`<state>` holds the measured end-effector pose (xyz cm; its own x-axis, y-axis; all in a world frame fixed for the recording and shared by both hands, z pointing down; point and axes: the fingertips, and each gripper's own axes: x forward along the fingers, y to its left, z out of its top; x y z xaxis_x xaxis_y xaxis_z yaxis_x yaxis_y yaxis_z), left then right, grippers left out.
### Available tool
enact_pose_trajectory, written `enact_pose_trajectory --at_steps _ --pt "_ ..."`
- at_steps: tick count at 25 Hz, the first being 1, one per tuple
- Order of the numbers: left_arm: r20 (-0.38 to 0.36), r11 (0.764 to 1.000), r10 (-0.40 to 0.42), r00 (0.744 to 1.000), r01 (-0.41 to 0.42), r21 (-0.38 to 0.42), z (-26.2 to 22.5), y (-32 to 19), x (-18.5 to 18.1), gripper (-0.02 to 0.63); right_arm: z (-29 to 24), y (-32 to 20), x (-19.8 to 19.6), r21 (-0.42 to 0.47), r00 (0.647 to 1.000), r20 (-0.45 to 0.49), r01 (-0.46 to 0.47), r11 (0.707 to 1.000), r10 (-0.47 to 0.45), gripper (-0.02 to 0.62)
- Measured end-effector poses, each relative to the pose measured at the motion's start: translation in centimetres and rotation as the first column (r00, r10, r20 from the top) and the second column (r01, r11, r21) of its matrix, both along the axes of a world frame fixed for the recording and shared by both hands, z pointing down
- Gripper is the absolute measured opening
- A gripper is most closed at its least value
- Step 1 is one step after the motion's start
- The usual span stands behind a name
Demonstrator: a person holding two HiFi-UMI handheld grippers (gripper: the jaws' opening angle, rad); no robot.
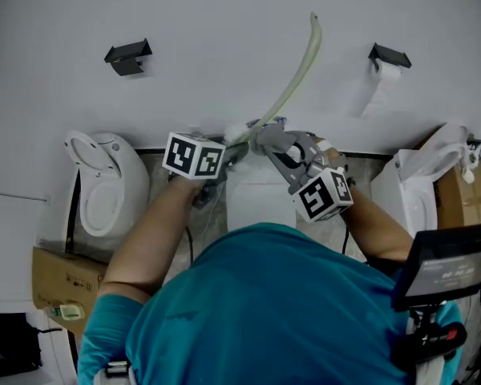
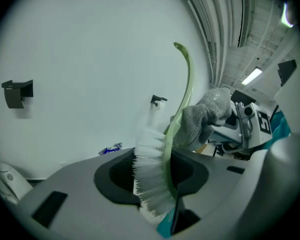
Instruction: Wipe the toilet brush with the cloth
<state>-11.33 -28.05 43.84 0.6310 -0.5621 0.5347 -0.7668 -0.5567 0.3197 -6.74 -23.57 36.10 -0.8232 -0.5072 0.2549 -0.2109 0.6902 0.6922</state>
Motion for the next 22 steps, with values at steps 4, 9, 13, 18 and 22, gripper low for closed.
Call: enact_pose_trajectory --at_steps 4,9,13,18,22 --pt "-0.044 0.998 0.055 0.998 -0.056 -0.011 -1.0 2.0 1.7 0.161 0.5 1.9 -0.9 0.142 0.996 -0.087 0.024 0.99 -0.012 0.034" --pt "-0.061 0.993 0.109 0.992 -0.111 -0.036 -1.0 3.6 2.7 0.161 1.2 2.7 -0.5 0.234 0.989 -0.146 0.036 0.971 -0.001 0.035" --pt "-0.031 0.991 0.134 0.99 -0.135 -0.023 -1.2 3.6 2.8 0.161 1.3 2.7 -0.1 0.263 0.987 -0.159 0.028 0.964 0.015 0.035" --pt "-0.004 0.99 0.139 0.99 -0.139 -0.002 -1.3 3.2 2.8 0.161 1.0 2.4 0.5 0.29 0.986 -0.162 0.011 0.957 0.038 0.035" --pt "-0.004 0.989 0.149 0.989 -0.149 -0.001 -1.3 3.3 2.8 0.161 0.6 2.2 0.9 0.306 0.986 -0.159 -0.004 0.952 0.055 0.035"
